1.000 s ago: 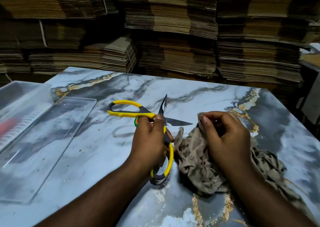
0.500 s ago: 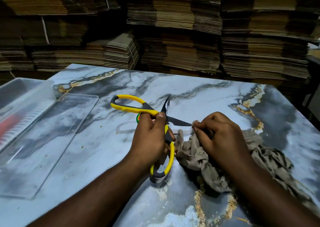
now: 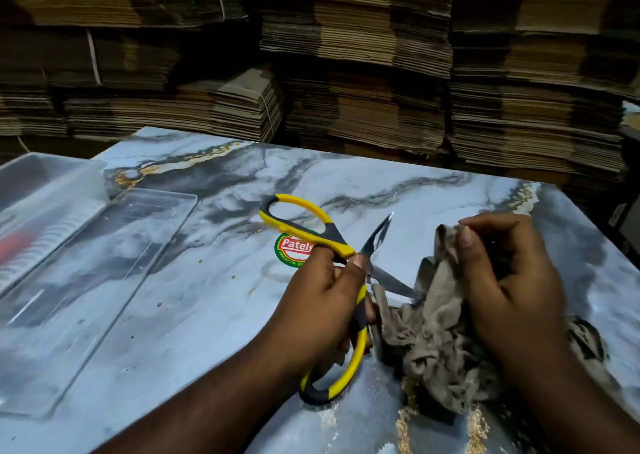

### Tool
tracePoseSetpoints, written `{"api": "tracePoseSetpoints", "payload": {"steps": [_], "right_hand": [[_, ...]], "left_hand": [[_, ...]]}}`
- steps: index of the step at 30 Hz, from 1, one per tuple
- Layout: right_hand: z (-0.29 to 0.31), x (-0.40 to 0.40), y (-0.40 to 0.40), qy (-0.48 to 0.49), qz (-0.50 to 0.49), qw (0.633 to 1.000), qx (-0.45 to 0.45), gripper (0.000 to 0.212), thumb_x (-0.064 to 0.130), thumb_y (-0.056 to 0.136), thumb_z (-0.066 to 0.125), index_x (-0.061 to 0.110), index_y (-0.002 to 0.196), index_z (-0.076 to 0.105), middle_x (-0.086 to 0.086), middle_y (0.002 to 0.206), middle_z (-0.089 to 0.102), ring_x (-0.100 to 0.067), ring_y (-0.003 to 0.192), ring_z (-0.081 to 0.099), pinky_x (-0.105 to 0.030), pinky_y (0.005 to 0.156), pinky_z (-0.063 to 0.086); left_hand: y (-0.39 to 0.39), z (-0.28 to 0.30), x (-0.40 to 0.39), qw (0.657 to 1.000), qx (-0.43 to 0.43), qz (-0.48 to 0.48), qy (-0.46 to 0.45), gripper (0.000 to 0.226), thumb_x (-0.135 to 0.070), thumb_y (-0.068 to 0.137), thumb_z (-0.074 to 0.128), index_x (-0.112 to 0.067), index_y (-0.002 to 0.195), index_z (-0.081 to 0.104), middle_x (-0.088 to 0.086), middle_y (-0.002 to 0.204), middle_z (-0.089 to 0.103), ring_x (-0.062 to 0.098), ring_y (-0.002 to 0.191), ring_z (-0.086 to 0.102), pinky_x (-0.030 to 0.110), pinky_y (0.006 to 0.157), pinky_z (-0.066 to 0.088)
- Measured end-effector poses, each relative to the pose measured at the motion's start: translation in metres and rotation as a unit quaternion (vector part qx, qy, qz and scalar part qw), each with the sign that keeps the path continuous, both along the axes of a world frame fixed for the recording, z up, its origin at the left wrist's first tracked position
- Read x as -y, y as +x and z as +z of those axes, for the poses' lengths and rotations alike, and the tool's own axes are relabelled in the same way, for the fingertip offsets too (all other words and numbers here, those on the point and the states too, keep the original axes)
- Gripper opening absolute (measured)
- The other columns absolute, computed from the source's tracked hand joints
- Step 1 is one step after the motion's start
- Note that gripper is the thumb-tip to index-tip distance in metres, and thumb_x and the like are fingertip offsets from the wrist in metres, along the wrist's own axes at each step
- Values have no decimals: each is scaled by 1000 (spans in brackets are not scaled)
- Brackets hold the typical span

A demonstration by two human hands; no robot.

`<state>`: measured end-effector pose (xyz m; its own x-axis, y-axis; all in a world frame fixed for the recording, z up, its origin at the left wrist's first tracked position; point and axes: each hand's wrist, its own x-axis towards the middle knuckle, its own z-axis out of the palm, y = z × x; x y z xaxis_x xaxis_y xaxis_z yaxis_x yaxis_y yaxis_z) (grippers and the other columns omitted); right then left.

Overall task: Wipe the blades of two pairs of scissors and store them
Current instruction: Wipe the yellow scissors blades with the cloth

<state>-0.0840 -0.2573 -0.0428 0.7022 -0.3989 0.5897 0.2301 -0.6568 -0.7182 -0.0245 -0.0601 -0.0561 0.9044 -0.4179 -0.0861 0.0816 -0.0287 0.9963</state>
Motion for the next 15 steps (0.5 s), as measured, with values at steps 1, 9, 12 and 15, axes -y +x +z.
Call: {"api": "tracePoseSetpoints", "payload": {"steps": [1,9,12,15], "right_hand": [[1,-3,0,-8,10,1000,7,7,31,101,64,33,108,66,17,99,70,-2,95,69,-24,75,55],[-14,-34,9,-171,73,982,-16,17,19,93,74,16,108,82,5,104,70,2,101,66,-8,87,46],[-14,-33,7,-188,81,979,17,11,13,91,77,17,100,83,8,101,77,-7,99,72,-26,87,56],[-15,-27,16,-186,50,981,21,15,2,89,81,16,95,83,7,97,77,-12,94,73,-35,82,58]], "left_hand": [[0,-1,1,1000,6,-11,6,23,-39,109,49,-16,108,51,12,70,71,33,52,60,39,49,46],[1,-13,4,999,39,-16,11,19,-39,109,52,-21,105,55,-6,53,58,21,50,50,44,57,45],[2,-12,3,997,64,-19,39,18,-38,109,51,-22,101,54,-5,58,63,15,55,58,45,62,49],[3,-11,3,995,78,-16,66,21,-41,108,50,-22,98,53,1,65,70,14,60,64,41,64,52]]}}
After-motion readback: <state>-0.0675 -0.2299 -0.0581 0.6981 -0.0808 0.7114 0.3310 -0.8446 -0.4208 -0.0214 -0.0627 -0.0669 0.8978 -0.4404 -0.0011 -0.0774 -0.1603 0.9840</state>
